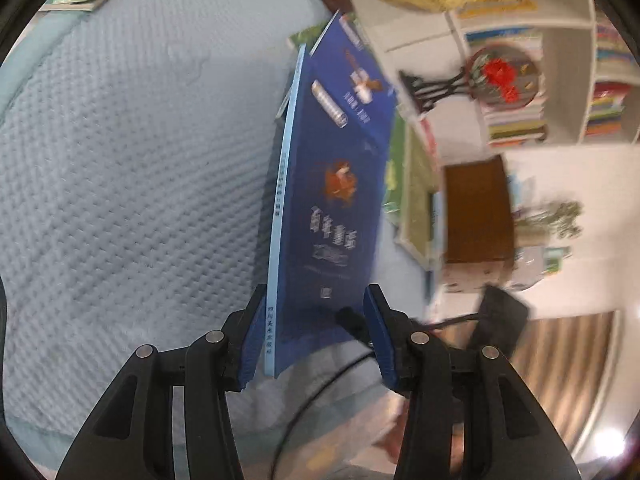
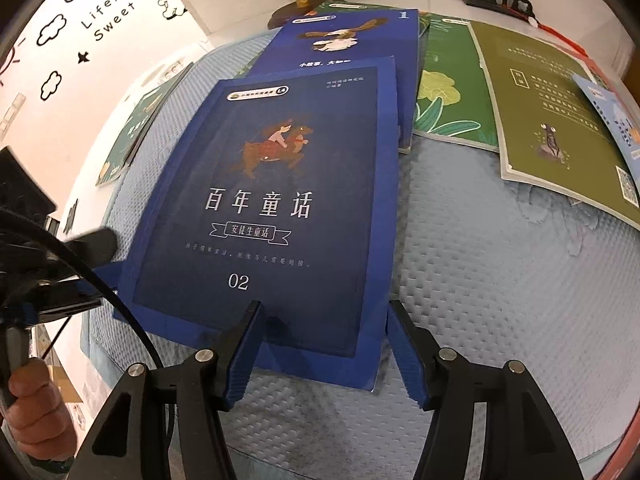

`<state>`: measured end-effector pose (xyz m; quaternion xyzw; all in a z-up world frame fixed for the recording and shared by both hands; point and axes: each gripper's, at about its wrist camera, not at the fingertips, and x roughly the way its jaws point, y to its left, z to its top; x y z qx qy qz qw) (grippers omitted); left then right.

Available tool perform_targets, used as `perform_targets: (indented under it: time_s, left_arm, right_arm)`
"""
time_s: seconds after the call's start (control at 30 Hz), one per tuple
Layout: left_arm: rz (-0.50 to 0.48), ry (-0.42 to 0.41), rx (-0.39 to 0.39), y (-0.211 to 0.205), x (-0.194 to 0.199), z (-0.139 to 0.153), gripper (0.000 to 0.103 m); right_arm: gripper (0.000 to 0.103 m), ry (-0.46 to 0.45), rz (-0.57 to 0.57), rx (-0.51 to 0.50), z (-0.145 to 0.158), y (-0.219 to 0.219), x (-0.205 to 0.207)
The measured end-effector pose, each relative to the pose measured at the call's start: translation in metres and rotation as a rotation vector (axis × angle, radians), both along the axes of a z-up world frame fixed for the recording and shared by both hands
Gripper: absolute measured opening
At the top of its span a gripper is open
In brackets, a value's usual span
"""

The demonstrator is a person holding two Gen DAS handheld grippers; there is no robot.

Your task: Organize books

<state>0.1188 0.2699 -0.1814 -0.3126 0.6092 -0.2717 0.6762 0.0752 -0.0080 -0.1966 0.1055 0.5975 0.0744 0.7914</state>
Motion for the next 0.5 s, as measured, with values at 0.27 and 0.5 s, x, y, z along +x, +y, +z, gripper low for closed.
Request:
perform_targets:
  time_s: [0.27,0.5]
  left_arm:
    - [-0.002,0.071,-0.069,-0.029,0.008,-0.007,0.01]
    - [0.003,0.126,-0.291,-0.045,0.015,0.011,0.01]
  right_arm:
    - [0.063,0.052,-0.041,0.123,0.002,-0.015,0.005]
    - [0.08,0.078,-0.178,0.488,0.001,-0.071,0.004]
